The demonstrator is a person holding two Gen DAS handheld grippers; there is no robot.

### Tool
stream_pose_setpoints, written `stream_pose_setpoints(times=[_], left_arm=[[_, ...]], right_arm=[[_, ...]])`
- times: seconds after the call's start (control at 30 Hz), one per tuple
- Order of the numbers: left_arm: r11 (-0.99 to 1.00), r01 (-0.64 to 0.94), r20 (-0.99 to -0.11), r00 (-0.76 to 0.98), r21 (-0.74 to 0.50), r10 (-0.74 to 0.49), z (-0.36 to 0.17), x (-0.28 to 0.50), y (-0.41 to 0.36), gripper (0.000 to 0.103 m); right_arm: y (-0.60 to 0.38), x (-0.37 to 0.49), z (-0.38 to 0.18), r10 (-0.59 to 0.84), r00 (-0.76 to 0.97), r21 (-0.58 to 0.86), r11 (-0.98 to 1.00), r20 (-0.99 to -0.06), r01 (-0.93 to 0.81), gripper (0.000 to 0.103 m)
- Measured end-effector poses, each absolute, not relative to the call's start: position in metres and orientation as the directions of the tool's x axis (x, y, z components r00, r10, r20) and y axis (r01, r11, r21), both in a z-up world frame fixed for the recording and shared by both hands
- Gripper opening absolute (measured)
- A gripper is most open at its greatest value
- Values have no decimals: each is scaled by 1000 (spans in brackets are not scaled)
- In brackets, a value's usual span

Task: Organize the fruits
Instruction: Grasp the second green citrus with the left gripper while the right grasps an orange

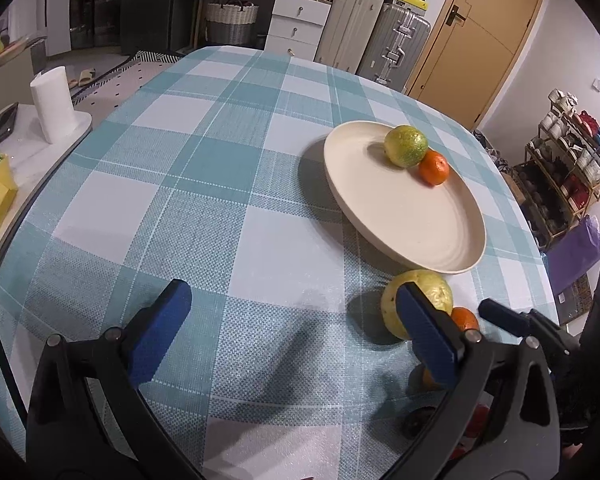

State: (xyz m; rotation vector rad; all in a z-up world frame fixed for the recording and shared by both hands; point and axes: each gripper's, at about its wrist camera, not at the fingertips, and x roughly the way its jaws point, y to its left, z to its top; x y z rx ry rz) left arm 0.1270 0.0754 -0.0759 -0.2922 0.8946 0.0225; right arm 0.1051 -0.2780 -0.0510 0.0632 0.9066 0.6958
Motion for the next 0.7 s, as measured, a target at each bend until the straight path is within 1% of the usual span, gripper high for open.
stream_pose_setpoints(times=[0.03, 0.07, 0.1, 0.13, 0.17, 0.23, 0.3, 0.37, 0.7], left_arm=[[959, -138, -771, 627, -248, -109, -77, 128, 76, 102], [958, -137, -770, 628, -253, -114, -77, 127, 76, 102], [957, -135, -769, 628, -258, -119, -77, 128, 77, 102], [957, -134, -770, 627, -259, -121, -78, 128, 77, 102], [956, -132, -770, 626, -261, -123, -78, 127, 76, 102], [955, -129, -768, 627, -266, -129, -78, 128, 76, 102], [955, -125, -766, 629, -268, -133, -77, 128, 76, 102], [955, -122, -765, 630, -270, -136, -77, 128, 75, 102], [949, -141, -768, 626, -283, -136, -77, 129, 75, 102]], right_arm=[[-277, 106, -52, 579, 407, 337, 781, -707, -526, 79], [-276, 107, -54, 582, 398, 344, 779, -709, -524, 77], [-276, 107, -55, 590, 387, 355, 772, -709, -527, 72], [-275, 107, -56, 594, 379, 360, 768, -710, -530, 63], [-273, 108, -57, 592, 368, 360, 766, -717, -533, 59], [-271, 109, -59, 581, 361, 353, 772, -730, -529, 47], [-274, 111, -61, 589, 350, 373, 769, -728, -519, 41], [-276, 112, -61, 609, 340, 400, 758, -717, -516, 41], [-289, 107, -56, 623, 370, 412, 757, -689, -507, 41]])
